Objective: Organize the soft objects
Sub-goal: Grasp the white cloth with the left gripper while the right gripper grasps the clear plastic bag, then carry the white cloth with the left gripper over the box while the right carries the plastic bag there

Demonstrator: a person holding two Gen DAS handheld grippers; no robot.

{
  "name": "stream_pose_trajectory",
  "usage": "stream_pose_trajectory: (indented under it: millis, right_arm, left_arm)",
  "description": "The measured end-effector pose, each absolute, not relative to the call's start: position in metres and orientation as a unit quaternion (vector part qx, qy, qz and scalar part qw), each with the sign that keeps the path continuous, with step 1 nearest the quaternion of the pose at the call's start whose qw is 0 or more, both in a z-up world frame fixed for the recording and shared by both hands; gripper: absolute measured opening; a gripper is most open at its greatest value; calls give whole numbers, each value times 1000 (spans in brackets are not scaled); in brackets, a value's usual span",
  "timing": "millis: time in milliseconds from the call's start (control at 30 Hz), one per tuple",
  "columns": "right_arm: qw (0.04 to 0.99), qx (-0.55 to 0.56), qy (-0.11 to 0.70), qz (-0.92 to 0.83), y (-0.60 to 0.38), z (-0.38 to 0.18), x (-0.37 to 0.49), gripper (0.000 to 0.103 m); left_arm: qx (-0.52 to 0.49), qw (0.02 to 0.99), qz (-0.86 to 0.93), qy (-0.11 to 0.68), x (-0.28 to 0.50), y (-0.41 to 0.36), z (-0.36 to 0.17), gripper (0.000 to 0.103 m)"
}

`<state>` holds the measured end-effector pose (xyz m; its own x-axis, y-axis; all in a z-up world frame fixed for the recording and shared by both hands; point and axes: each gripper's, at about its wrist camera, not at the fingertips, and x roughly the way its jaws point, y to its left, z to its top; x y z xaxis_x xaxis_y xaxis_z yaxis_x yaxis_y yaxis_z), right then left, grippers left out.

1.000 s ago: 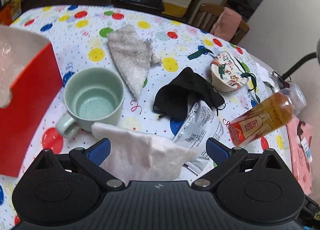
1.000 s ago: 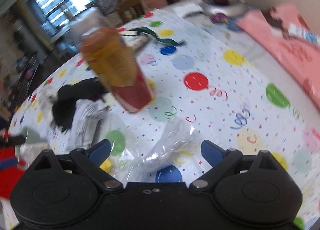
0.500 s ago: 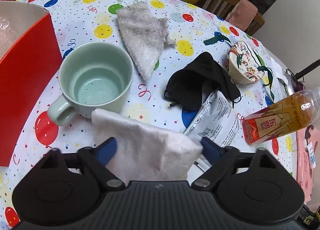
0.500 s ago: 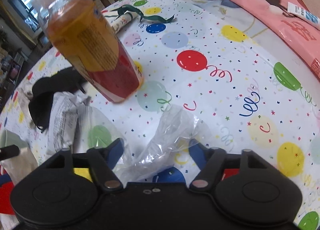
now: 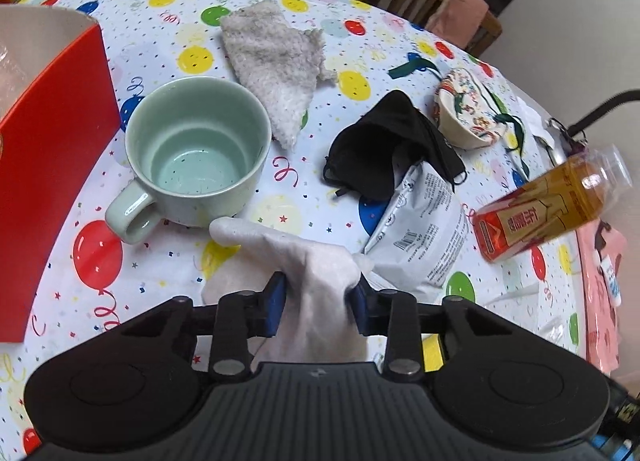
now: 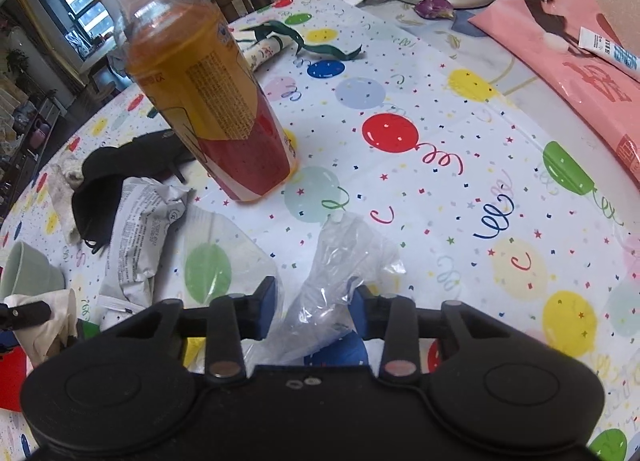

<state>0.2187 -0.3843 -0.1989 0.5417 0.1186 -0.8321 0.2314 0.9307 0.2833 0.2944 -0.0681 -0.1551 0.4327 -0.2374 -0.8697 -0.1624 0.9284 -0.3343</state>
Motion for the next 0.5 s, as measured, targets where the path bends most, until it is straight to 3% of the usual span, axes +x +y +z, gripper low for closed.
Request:
stream_pose_trajectory:
  millis: [100, 500]
  right_arm:
    - [868, 176, 463, -25, -384, -190, 212, 29]
    - [907, 141, 397, -5, -386, -136, 179, 25]
  left_arm:
    - [-181, 831, -38, 524, 288, -65, -153, 30]
    - [-160, 844, -92, 504, 265, -48, -142, 19]
